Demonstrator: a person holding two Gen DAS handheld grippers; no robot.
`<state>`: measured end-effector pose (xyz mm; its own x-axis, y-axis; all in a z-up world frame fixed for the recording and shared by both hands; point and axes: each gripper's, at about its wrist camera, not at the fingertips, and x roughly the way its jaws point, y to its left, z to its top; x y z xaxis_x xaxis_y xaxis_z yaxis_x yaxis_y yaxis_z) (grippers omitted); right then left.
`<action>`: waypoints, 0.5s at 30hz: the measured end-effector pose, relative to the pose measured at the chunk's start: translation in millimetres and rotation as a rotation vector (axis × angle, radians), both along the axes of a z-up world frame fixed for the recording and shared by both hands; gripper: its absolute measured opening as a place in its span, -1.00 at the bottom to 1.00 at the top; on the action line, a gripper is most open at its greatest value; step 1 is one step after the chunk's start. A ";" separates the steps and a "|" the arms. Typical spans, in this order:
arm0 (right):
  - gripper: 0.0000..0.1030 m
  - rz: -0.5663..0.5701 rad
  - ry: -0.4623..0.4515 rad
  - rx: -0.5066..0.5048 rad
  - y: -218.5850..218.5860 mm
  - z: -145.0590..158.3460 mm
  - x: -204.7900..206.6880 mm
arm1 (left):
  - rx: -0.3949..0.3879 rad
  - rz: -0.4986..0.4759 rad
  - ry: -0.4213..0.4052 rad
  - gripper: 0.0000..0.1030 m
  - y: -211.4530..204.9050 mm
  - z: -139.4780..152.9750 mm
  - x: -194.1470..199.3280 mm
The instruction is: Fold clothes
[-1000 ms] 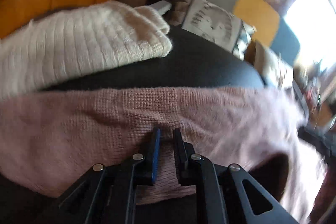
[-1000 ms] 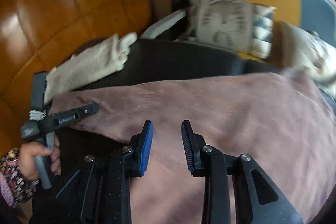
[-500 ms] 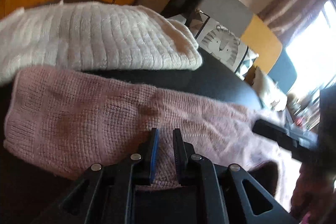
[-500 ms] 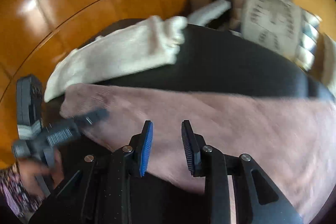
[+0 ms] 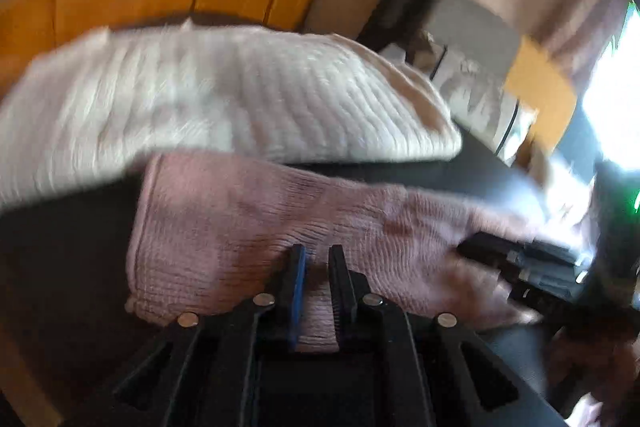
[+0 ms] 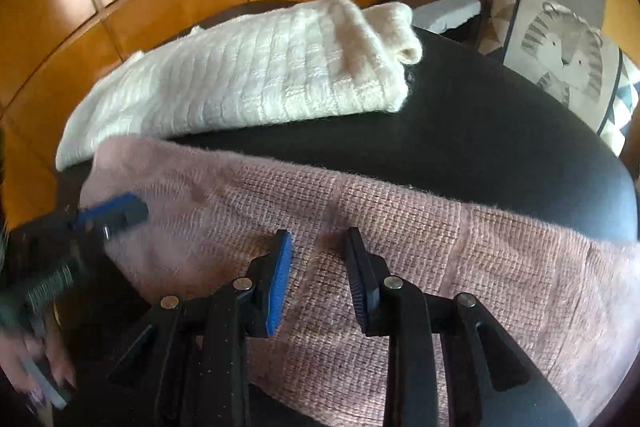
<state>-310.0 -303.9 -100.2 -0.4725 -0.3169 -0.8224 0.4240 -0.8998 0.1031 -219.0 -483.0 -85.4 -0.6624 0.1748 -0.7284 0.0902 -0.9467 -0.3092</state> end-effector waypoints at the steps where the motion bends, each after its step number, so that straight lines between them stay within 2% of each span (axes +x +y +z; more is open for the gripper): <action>1: -0.44 -0.003 0.000 0.009 -1.8 4.8 1.1 | 0.043 0.008 -0.002 -0.79 -8.9 -0.7 0.6; 4: -0.44 0.048 0.041 -0.072 -15.3 18.5 7.2 | -0.044 -0.022 0.020 -0.79 1.9 0.7 6.4; 7: -0.46 0.161 0.003 -0.029 -49.6 8.7 7.3 | -0.038 -0.013 0.008 -0.79 2.4 1.1 4.4; 10: -0.46 0.165 -0.012 -0.019 -66.2 -4.4 -3.2 | -0.031 -0.016 0.007 -0.79 -0.2 1.0 4.7; 15: -0.47 0.075 -0.057 -0.104 -60.2 -3.9 -19.1 | -0.051 -0.013 0.026 -0.79 3.5 11.7 5.8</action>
<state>-329.1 -364.1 -104.2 -0.3976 -0.4346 -0.8081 0.4803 -0.8490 0.2203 -213.2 -479.4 -73.7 -0.6791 0.1464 -0.7193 0.0707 -0.9623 -0.2627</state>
